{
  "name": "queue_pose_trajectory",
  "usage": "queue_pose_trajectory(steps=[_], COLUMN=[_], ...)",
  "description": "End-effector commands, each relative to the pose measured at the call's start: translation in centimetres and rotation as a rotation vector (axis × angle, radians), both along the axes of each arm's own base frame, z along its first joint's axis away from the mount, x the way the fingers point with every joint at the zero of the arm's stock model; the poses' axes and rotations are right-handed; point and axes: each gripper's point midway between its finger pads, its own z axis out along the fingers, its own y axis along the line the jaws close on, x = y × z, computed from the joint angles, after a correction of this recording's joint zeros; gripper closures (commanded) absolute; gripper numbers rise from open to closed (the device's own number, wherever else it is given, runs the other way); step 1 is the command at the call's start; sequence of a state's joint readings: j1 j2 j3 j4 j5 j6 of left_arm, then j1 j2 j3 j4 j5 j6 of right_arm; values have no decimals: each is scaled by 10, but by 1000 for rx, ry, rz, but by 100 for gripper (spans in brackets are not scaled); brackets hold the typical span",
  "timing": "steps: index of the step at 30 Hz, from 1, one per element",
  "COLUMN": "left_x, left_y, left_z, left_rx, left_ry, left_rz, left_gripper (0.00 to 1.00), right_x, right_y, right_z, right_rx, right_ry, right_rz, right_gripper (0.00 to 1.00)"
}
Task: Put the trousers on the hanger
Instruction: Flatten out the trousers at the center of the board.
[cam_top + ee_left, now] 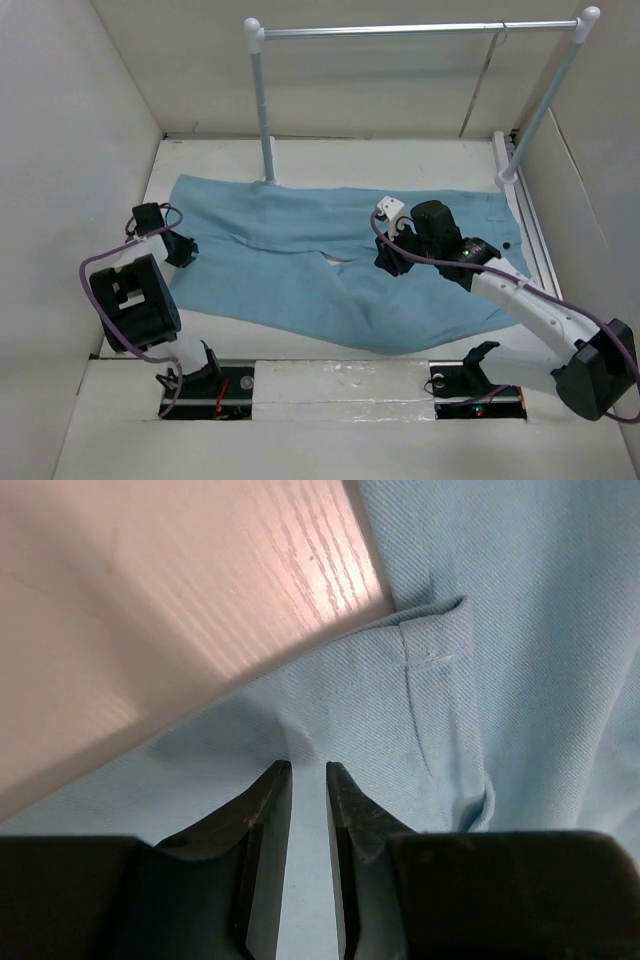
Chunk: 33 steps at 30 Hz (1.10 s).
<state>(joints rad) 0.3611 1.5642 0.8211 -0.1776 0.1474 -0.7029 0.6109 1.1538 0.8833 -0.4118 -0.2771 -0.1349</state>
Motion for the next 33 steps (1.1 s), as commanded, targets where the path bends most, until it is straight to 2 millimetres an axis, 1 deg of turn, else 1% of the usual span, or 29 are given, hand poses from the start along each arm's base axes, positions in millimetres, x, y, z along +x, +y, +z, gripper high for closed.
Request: queue_pose_trajectory(steps=[1, 2, 3, 4, 5, 6, 7, 8, 9, 10, 12, 13, 14, 15, 16, 19, 20, 24, 27, 30, 31, 32, 33], left_x=[-3, -6, -10, -20, -28, -35, -52, -59, -67, -84, -96, -109, -117, -120, -126, -137, -136, -138, -141, -141, -140, -142, -142], left_y=[19, 26, 33, 34, 41, 40, 35, 30, 25, 17, 9, 5, 4, 2, 0, -3, -1, -4, -4, -12, -16, -15, -16], left_z=[31, 47, 55, 58, 71, 71, 60, 59, 54, 39, 29, 21, 15, 13, 12, 7, 11, 13, 6, -10, -12, -16, -17], left_rx=[112, 166, 211, 231, 286, 293, 277, 262, 227, 190, 137, 119, 111, 101, 81, 66, 70, 44, 34, 2, 4, 8, 2], left_ry=[-26, -49, -50, -35, -53, -46, -3, -4, 12, 73, 110, 167, 203, 216, 240, 254, 228, 187, 202, 254, 267, 292, 298], left_rz=[16, 28, 46, 51, 80, 95, 102, 112, 154, 175, 235, 255, 279, 293, 334, 398, 427, 500, 532, 534, 522, 537, 548], left_gripper=[82, 82, 81, 81, 78, 69, 63, 61, 60, 59, 58, 58, 58, 57, 57, 55, 52, 50, 47, 48, 50, 52, 52], right_x=[-6, -8, -9, -10, -13, -13, -17, -19, -19, -22, -25, -25, -27, -29, -29, -36, -38, -42, -40, -29, -25, -19, -17], right_y=[-4, -3, -2, -1, 1, 1, 5, 4, 4, 5, 5, 6, 7, 6, 7, 10, 12, 15, 19, 19, 16, 14, 13], right_z=[3, 4, 5, 5, 6, 6, 9, 5, 4, 5, 3, 5, 7, 5, 6, 8, 11, 16, 27, 42, 42, 50, 52], right_rx=[8, 16, 23, 29, 41, 47, 62, 60, 62, 69, 75, 85, 97, 102, 112, 142, 159, 179, 194, 202, 194, 198, 198], right_ry=[2, 6, 5, 6, 9, 10, 2, 5, 6, -3, -7, -15, -23, -19, -30, -31, -34, -47, -67, -103, -98, -106, -100], right_rz=[31, 40, 46, 51, 63, 65, 82, 83, 81, 91, 95, 100, 109, 113, 117, 143, 162, 194, 207, 201, 190, 179, 174], right_gripper=[62, 62, 61, 60, 60, 60, 60, 60, 60, 60, 60, 60, 60, 60, 60, 60, 60, 60, 59, 60, 59, 59, 59])
